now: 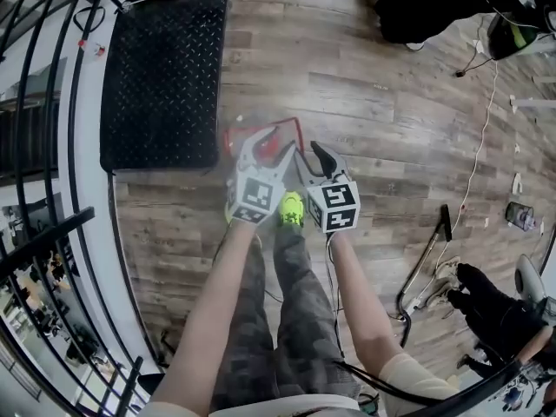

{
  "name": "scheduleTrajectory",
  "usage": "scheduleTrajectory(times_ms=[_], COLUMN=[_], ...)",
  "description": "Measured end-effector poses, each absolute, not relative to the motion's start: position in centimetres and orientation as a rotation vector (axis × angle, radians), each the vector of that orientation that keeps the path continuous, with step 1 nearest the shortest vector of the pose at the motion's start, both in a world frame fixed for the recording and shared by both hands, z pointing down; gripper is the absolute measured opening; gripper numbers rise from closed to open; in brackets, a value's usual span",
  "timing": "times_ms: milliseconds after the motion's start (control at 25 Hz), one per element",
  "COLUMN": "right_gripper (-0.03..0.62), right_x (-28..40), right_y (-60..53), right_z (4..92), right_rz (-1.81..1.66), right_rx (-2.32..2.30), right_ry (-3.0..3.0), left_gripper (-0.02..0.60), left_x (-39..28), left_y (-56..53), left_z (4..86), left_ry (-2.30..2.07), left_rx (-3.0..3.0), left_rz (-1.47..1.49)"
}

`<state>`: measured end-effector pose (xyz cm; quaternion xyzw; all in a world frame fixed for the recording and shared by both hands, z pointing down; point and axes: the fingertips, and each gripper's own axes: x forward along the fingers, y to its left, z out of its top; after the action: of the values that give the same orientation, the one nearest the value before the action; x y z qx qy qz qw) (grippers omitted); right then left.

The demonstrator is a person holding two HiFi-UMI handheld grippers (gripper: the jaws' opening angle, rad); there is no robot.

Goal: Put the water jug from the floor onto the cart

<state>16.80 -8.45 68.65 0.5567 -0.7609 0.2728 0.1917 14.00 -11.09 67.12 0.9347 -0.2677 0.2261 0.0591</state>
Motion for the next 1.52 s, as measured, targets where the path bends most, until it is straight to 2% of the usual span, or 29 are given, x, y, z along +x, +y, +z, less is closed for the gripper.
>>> scheduleTrajectory(times_ms=[360, 600, 840, 1360, 1520], right_gripper=[0.138, 0.138, 0.138, 0.137, 0.089], right_x=[18.4, 18.5, 18.3, 17.2, 17.2], right_y=[-10.5, -11.6, -12.2, -14.0, -14.6], right_z=[74.7, 76.5, 78.4, 80.5, 80.4], right_rz=[0.862, 0.908, 0.966, 0.989, 0.967], right_rx=[1.511, 1.482, 1.418, 1.399, 1.420], right_ry=[-2.060, -2.066, -2.055, -2.081, -2.089], left_gripper=[0.152, 0.152, 0.152, 0.152, 0.152], left_x=[15.8, 16.0, 15.7, 16.4, 16.1], left_y=[-13.1, -14.2, -14.1, -16.1, -16.6], left_z=[73.4, 74.9, 76.2, 75.5, 75.3], left_ry=[-0.696, -0.725, -0.665, -0.756, -0.802], left_rx=[2.782, 2.773, 2.778, 2.817, 2.800], left_rz=[0.909, 0.933, 1.091, 0.800, 0.729])
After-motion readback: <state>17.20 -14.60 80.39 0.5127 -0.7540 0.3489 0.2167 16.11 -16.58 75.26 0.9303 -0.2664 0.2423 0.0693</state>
